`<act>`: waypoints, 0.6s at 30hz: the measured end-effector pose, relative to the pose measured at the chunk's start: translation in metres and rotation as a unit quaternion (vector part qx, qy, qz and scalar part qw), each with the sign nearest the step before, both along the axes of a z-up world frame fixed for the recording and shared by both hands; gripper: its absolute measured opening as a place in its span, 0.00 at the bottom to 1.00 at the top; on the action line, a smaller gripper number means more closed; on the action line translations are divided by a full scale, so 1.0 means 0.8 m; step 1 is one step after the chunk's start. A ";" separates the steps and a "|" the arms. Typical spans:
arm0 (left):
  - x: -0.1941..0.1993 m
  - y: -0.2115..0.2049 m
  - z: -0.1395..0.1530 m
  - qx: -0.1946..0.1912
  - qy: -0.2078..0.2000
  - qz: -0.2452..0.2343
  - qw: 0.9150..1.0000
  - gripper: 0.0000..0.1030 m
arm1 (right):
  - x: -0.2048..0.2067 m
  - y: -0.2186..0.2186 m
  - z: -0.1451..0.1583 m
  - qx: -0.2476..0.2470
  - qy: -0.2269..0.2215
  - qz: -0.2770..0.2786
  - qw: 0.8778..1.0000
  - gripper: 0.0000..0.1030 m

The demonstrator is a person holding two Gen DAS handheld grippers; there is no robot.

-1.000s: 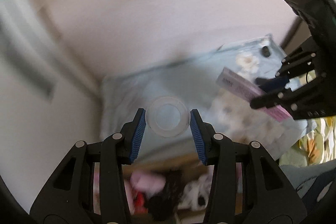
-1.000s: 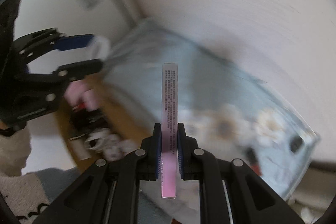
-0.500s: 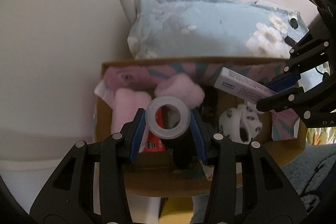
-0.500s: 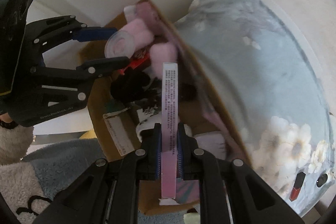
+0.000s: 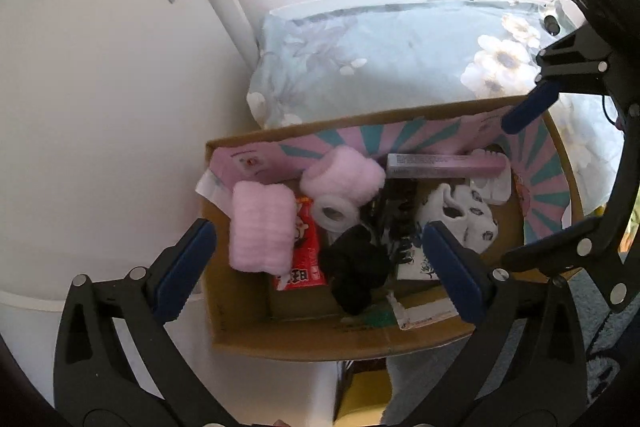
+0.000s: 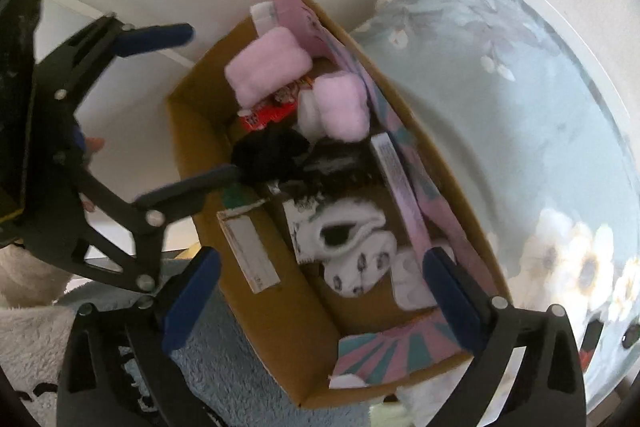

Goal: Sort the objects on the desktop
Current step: 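Carry the tape roll and lip gloss box over the box and release both, then move both open tools back to the remaining items on the sheet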

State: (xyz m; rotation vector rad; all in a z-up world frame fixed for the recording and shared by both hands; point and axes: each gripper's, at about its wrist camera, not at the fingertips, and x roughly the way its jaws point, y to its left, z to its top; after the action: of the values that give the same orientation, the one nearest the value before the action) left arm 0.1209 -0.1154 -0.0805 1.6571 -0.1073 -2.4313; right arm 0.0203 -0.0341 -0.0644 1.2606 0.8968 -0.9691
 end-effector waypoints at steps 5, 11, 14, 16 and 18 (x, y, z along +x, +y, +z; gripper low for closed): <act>-0.011 0.004 0.010 0.007 0.005 -0.001 1.000 1.00 | -0.001 0.016 0.010 -0.022 0.018 0.011 1.000 0.99; -0.030 0.023 0.023 0.030 0.011 -0.031 0.999 1.00 | -0.027 0.041 0.024 -0.041 -0.040 -0.016 0.998 0.99; -0.045 0.039 0.034 0.042 0.020 -0.054 0.997 1.00 | -0.056 0.061 0.039 -0.042 -0.045 -0.040 0.997 0.99; -0.058 0.054 0.042 0.035 0.024 -0.076 0.996 1.00 | -0.087 0.079 0.043 -0.025 -0.026 -0.070 0.997 0.99; -0.073 0.073 0.051 0.024 0.029 -0.100 0.994 1.00 | -0.131 0.105 0.050 -0.021 -0.005 -0.118 0.993 0.99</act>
State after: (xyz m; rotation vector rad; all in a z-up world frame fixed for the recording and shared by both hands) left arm 0.0624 -0.0566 -0.0398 1.6672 -0.2175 -2.6468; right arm -0.0847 0.0501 -0.0245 1.3557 0.7269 -1.1606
